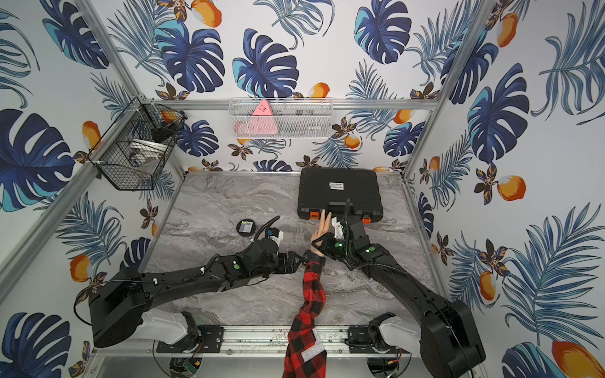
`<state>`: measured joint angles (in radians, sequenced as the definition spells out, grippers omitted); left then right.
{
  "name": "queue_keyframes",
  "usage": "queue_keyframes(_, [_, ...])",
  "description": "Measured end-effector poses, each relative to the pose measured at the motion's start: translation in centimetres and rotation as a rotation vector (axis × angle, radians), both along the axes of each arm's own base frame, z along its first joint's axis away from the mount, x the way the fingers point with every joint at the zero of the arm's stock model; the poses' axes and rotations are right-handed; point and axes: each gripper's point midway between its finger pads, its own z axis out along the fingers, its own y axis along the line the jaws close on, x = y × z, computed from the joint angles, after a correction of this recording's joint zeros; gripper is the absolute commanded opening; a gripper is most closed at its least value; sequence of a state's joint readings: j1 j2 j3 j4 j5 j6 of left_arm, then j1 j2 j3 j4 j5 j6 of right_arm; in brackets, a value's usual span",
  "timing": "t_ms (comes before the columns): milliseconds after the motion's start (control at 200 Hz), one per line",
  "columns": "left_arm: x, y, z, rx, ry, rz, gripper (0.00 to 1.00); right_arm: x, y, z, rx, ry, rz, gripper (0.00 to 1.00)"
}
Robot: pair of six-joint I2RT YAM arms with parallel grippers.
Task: Take off the watch
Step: Adjust the hand at the center of the board.
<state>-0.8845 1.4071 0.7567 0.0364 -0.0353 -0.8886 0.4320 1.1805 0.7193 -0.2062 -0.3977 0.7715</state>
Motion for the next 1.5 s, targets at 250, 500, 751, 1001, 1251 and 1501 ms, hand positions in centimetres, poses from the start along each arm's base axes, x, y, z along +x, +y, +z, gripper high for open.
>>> queue_keyframes(250, [0.9,2.1,1.8,-0.002,-0.037,0.041,0.88,0.6,-1.7,-1.4,-0.187,0.067,-0.064,0.31])
queue_keyframes(500, [2.0,5.6,3.1,0.024,-0.069,0.094,0.89,0.5,-2.3,-3.4,-0.519,0.125,-0.098,0.35])
queue_keyframes(751, [2.7,9.0,5.1,0.092,-0.085,0.121,0.89,0.3,-2.4,-5.8,-0.862,0.152,-0.086,0.35])
queue_keyframes(1001, [3.4,11.7,9.8,0.202,-0.164,0.104,0.90,1.1,-1.7,-6.9,-1.144,0.121,-0.065,0.34])
queue_keyframes(1251, [3.0,15.8,12.9,0.357,-0.261,0.138,0.91,1.7,-1.2,-8.2,-1.398,0.095,-0.030,0.35])
queue_keyframes(1501, [2.3,18.0,12.7,0.450,-0.297,0.153,0.91,1.6,-0.1,-9.2,-1.544,0.072,0.015,0.64])
